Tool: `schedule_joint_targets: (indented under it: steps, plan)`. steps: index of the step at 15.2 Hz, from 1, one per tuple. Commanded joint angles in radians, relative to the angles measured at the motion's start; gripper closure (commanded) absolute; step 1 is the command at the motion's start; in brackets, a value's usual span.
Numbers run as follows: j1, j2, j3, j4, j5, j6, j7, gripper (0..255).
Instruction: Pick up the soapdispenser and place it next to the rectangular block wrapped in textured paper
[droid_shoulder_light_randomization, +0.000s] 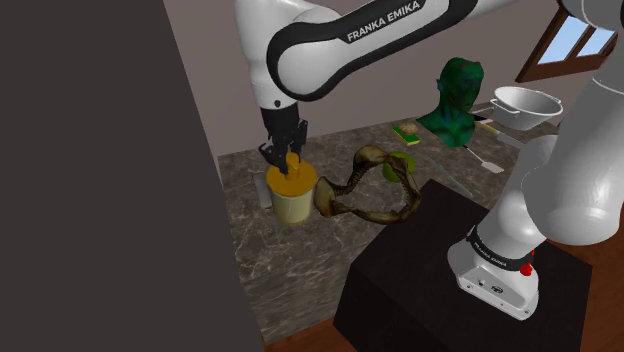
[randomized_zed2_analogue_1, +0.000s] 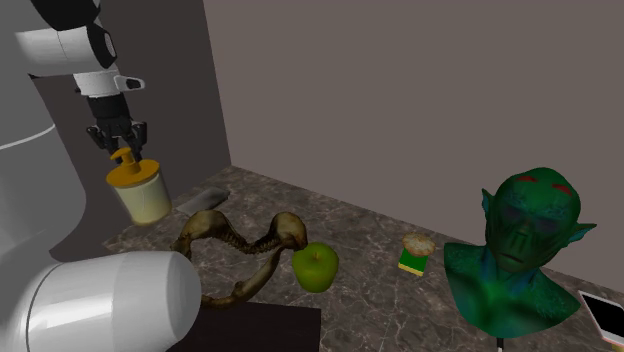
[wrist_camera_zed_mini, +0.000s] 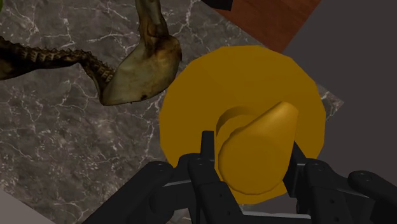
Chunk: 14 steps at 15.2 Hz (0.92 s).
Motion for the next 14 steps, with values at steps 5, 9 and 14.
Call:
schedule_joint_targets:
  steps: [5, 9, 14]
  plan:
    - [0.001, 0.033, -0.001, -0.043, -0.008, 0.076, 0.005, 255]
    - [0.002, 0.057, -0.002, -0.069, -0.014, 0.126, 0.010, 255]
    - [0.003, 0.091, -0.003, -0.097, -0.023, 0.187, 0.016, 255]
